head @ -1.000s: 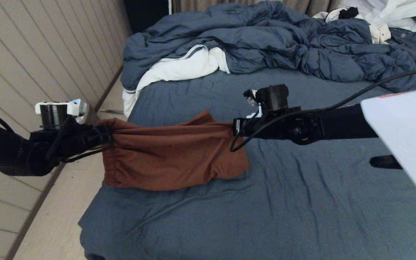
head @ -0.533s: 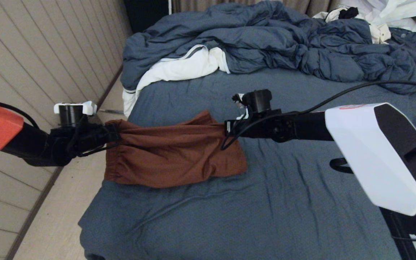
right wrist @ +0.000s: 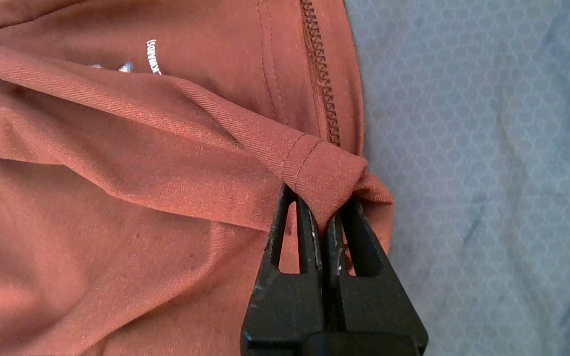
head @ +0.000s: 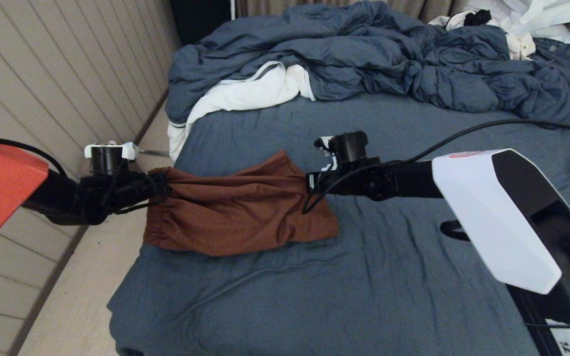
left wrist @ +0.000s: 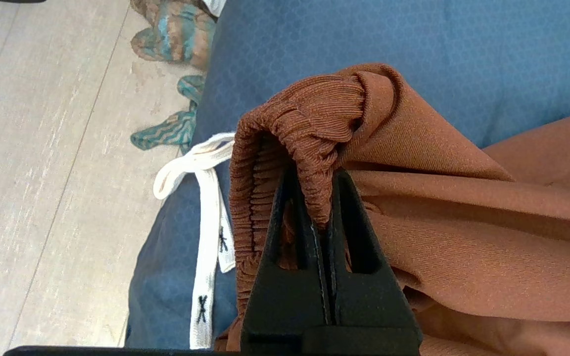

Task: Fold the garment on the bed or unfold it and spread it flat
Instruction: Fold the brown shorts

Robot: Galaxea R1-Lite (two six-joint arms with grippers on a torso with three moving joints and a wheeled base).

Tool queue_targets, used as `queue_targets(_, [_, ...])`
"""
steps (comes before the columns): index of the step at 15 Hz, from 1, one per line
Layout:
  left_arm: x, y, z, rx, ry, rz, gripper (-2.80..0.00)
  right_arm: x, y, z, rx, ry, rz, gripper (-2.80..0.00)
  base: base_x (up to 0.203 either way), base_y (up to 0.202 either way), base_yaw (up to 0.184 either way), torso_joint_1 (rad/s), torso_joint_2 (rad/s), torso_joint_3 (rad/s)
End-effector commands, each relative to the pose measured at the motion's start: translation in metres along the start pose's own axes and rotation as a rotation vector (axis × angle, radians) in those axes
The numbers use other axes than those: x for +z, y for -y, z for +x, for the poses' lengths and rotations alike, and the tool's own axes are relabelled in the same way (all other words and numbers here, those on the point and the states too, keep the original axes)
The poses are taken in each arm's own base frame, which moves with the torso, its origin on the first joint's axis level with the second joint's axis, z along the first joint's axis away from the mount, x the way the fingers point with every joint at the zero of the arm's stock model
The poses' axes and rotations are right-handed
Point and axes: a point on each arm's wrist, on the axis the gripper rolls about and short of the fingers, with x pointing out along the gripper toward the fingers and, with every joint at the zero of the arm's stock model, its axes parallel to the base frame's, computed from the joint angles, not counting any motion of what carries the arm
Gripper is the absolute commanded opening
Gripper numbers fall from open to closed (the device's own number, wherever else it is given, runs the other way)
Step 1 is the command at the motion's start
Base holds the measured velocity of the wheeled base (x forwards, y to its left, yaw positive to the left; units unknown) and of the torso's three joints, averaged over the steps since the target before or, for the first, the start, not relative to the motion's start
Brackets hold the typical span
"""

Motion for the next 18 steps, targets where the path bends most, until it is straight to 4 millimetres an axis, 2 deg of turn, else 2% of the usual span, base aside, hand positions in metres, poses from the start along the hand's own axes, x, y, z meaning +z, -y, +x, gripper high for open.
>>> queue_targets(1, [0.002, 0.000, 0.000, -0.003, 0.009, 0.000, -2.80, -0.001, 0.000, 0.002, 0.001, 0.008, 0.001, -2.80, 0.000, 0.000, 0.000, 0.000, 0.00, 0.000])
queue_targets(2, [0.002, 0.000, 0.000, -0.003, 0.009, 0.000, -2.80, -0.001, 0.000, 0.002, 0.001, 0.008, 0.002, -2.80, 0.000, 0.000, 0.000, 0.000, 0.00, 0.000])
queue_targets(3, [0.001, 0.001, -0.001, -0.001, 0.004, 0.000, -1.19, 0.000, 0.000, 0.001, -0.002, 0.010, 0.004, 0.00, 0.000, 0.000, 0.000, 0.000, 0.00, 0.000])
queue_targets(4, [0.001, 0.000, 0.000, 0.016, 0.009, 0.001, 0.00, 0.001, 0.000, 0.000, -0.018, 0.016, 0.000, 0.00, 0.000, 0.000, 0.000, 0.000, 0.00, 0.000])
queue_targets(6, [0.007, 0.002, -0.002, 0.036, 0.040, 0.004, 0.00, 0.006, 0.001, -0.003, -0.021, 0.034, -0.005, 0.00, 0.000, 0.000, 0.000, 0.000, 0.00, 0.000])
queue_targets(8, [0.021, 0.006, -0.011, 0.027, 0.080, 0.004, 0.00, 0.015, 0.004, -0.009, -0.026, 0.077, -0.001, 0.00, 0.000, 0.000, 0.000, 0.000, 0.00, 0.000])
queue_targets(11, [0.053, 0.015, -0.042, 0.007, 0.174, 0.001, 0.00, 0.040, 0.003, -0.031, -0.046, 0.164, 0.006, 0.00, 0.000, 0.000, 0.000, 0.000, 0.00, 0.000])
queue_targets(14, [0.079, 0.021, -0.079, -0.003, 0.252, -0.001, 0.00, 0.054, 0.000, -0.049, -0.072, 0.198, 0.013, 0.00, 0.000, 0.000, 0.000, 0.000, 0.00, 0.000])
queue_targets(16, [0.076, 0.022, -0.095, 0.007, 0.232, -0.002, 0.00, 0.053, 0.001, -0.055, -0.078, 0.188, 0.016, 0.00, 0.000, 0.000, 0.000, 0.000, 0.00, 0.000])
queue_targets(18, [0.055, 0.029, -0.095, -0.005, 0.165, 0.005, 0.00, 0.049, 0.002, -0.053, -0.083, 0.170, 0.021, 0.00, 0.000, 0.000, 0.000, 0.000, 0.00, 0.000])
